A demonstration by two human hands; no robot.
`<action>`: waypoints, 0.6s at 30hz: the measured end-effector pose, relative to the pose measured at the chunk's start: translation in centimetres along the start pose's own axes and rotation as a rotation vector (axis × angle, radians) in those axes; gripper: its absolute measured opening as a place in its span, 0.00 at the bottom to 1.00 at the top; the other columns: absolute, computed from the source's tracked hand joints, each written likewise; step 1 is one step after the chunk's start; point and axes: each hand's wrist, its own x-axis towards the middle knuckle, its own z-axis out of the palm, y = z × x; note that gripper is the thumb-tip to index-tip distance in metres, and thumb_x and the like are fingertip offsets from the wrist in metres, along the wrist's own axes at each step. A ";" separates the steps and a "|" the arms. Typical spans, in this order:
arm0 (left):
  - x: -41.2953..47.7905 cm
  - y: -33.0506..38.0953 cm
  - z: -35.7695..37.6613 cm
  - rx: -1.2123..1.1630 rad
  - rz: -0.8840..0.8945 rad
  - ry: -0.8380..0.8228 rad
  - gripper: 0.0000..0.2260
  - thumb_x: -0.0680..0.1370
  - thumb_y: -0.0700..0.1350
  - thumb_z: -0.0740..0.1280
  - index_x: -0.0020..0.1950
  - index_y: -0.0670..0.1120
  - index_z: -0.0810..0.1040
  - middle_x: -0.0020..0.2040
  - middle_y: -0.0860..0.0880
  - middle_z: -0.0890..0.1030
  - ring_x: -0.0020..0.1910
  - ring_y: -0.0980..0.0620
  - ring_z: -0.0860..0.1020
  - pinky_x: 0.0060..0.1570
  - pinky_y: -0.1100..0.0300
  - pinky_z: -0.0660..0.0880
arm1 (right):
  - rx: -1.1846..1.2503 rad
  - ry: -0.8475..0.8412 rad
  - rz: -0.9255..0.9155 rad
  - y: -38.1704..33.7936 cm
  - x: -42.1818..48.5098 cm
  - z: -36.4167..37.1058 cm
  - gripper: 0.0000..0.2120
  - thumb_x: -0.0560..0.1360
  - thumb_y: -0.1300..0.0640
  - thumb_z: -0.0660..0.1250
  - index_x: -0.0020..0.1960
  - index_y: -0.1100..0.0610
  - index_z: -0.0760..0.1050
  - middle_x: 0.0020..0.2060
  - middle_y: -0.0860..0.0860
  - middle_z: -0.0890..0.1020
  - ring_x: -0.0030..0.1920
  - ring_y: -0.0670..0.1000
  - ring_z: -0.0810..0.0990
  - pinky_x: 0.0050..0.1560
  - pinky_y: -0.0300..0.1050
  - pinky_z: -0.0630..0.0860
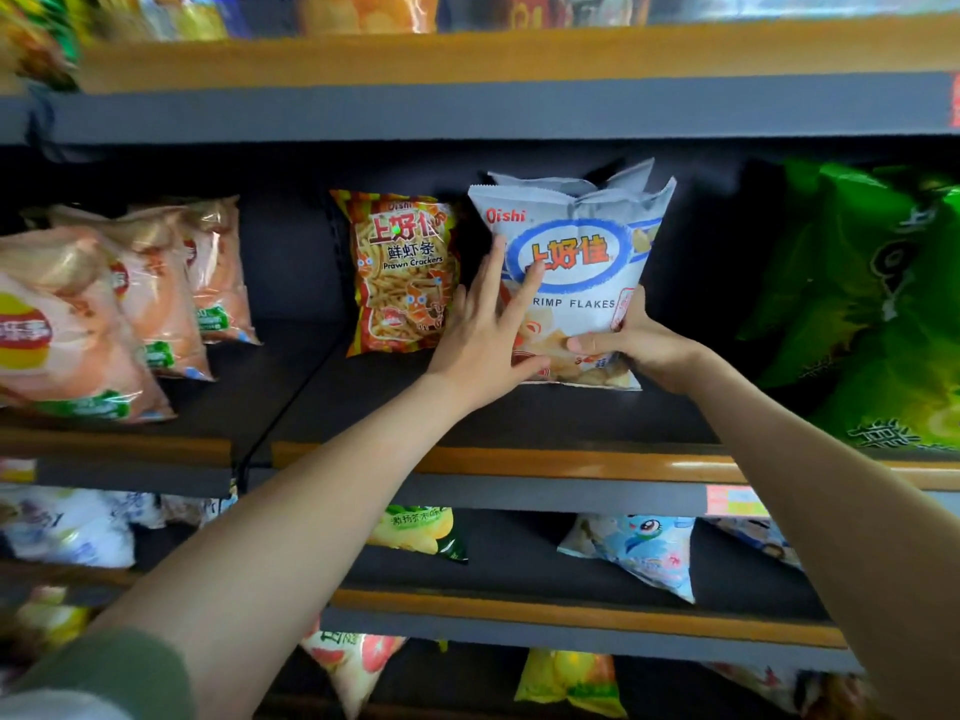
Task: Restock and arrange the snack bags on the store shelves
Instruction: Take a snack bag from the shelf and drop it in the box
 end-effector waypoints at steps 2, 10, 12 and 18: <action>0.0 -0.3 -0.3 0.066 -0.006 -0.004 0.45 0.72 0.59 0.71 0.76 0.54 0.43 0.76 0.46 0.37 0.76 0.37 0.44 0.71 0.36 0.51 | 0.020 -0.004 -0.004 0.2 0.2 0.0 0.57 0.55 0.49 0.84 0.73 0.52 0.53 0.64 0.53 0.75 0.60 0.51 0.79 0.55 0.51 0.80; 1.0 1.0 0.3 0.265 0.135 0.074 0.45 0.69 0.68 0.67 0.78 0.52 0.50 0.78 0.41 0.49 0.76 0.40 0.45 0.71 0.36 0.45 | 0.016 -0.036 -0.071 -0.2 -0.3 -0.3 0.52 0.61 0.59 0.81 0.74 0.51 0.52 0.65 0.54 0.75 0.62 0.53 0.78 0.55 0.51 0.79; 1.4 1.1 0.7 0.268 0.111 0.058 0.46 0.70 0.69 0.65 0.78 0.52 0.47 0.78 0.41 0.47 0.76 0.39 0.43 0.72 0.35 0.47 | 0.010 -0.033 -0.078 -0.6 -0.2 -0.2 0.52 0.60 0.59 0.81 0.74 0.51 0.51 0.64 0.53 0.76 0.61 0.52 0.79 0.53 0.48 0.79; -0.1 -1.2 0.2 0.201 0.065 0.073 0.47 0.68 0.66 0.69 0.77 0.48 0.49 0.77 0.39 0.47 0.75 0.36 0.43 0.71 0.36 0.48 | -0.032 -0.094 -0.062 -2.0 0.5 2.9 0.40 0.64 0.66 0.78 0.65 0.46 0.60 0.57 0.47 0.79 0.56 0.48 0.81 0.49 0.43 0.80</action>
